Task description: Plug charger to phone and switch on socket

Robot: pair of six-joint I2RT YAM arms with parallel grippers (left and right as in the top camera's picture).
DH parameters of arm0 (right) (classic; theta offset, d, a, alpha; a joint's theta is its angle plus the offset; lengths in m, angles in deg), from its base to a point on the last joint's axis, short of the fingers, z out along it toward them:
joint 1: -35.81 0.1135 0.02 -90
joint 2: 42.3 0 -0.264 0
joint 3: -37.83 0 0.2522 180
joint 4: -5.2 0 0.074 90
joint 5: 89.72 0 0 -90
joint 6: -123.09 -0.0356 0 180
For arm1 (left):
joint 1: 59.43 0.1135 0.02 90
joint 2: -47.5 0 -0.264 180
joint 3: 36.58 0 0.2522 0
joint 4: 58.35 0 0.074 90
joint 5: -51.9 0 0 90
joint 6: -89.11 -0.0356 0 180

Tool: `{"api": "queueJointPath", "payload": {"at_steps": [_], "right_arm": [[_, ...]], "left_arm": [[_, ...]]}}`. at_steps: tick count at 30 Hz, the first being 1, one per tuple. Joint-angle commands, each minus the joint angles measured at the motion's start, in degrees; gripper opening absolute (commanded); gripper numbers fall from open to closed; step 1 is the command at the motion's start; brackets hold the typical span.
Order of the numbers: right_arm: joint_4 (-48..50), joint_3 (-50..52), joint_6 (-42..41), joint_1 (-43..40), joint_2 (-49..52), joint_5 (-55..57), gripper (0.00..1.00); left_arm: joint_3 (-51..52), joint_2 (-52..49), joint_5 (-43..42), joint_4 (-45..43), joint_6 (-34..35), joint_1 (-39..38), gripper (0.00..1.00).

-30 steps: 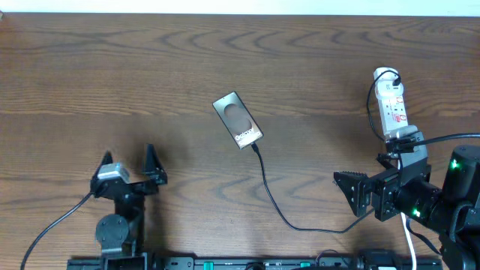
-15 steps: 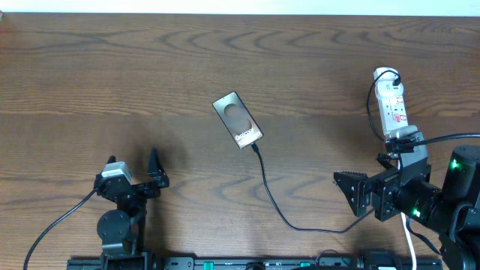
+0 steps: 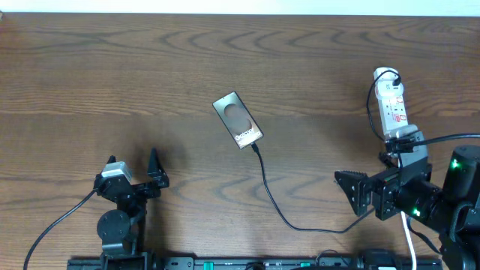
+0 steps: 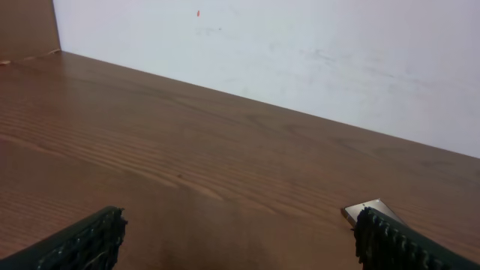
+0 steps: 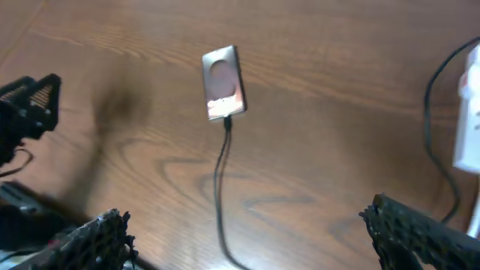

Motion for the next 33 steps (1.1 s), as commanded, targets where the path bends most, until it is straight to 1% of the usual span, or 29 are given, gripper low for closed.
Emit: {"api": "queueJointPath", "payload": {"at_steps": [1,3,4,5,6,8,11,12,13,17,18,19,20,23,25,29,33], "right_arm": [[4.9,4.7,8.8,0.3,-0.8,0.9,0.99],[12.3,11.8,9.5,0.3,-3.7,0.9,0.99],[22.4,22.4,8.6,0.3,-8.9,0.8,0.99],[32.2,32.5,5.6,0.3,-13.9,0.9,0.99],[35.2,35.1,4.6,0.3,-15.4,0.9,0.99],[49.5,46.1,-0.4,0.3,-21.0,0.9,0.99],[66.2,58.0,-5.7,0.3,-27.4,1.0,0.99],[69.2,60.3,-7.1,0.3,-28.8,1.6,0.99],[72.9,63.6,-10.7,0.3,-30.7,3.5,0.99],[79.4,72.6,-25.6,0.3,-36.7,11.5,0.99],[80.7,75.2,-28.2,0.3,-38.7,13.2,0.99],[79.3,75.0,-28.5,0.4,-39.5,14.1,0.99],[78.9,74.9,-28.2,0.4,-40.3,14.3,0.99],[76.4,74.9,-23.0,0.6,-43.2,15.0,0.99],[71.7,74.9,-19.4,0.7,-46.1,15.1,0.99],[70.8,74.9,-12.1,1.1,-46.6,15.0,0.99],[70.7,74.9,-11.0,1.1,-46.6,15.0,0.99]], "left_arm": [[0.5,0.3,2.0,2.8,-0.2,0.2,0.98],[0.5,0.3,2.0,2.8,-0.2,0.2,0.98],[0.5,0.3,2.0,2.8,-0.2,0.2,0.98],[0.5,0.3,2.0,2.8,-0.2,0.2,0.98],[0.5,0.3,2.0,2.8,-0.2,0.2,0.98],[0.5,0.3,2.0,2.8,-0.2,0.2,0.98],[0.5,0.3,2.0,2.8,-0.2,0.2,0.98],[0.5,0.3,2.0,2.8,-0.2,0.2,0.98],[0.5,0.3,2.0,2.8,-0.2,0.2,0.98],[0.5,0.3,2.0,2.8,-0.2,0.2,0.98],[0.5,0.3,2.0,2.8,-0.2,0.2,0.98],[0.5,0.3,2.0,2.8,-0.2,0.2,0.98],[0.5,0.3,2.0,2.8,-0.2,0.2,0.98],[0.5,0.3,2.0,2.8,-0.2,0.2,0.98],[0.5,0.3,2.0,2.8,-0.2,0.2,0.98],[0.5,0.3,2.0,2.8,-0.2,0.2,0.98],[0.5,0.3,2.0,2.8,-0.2,0.2,0.98]]}}
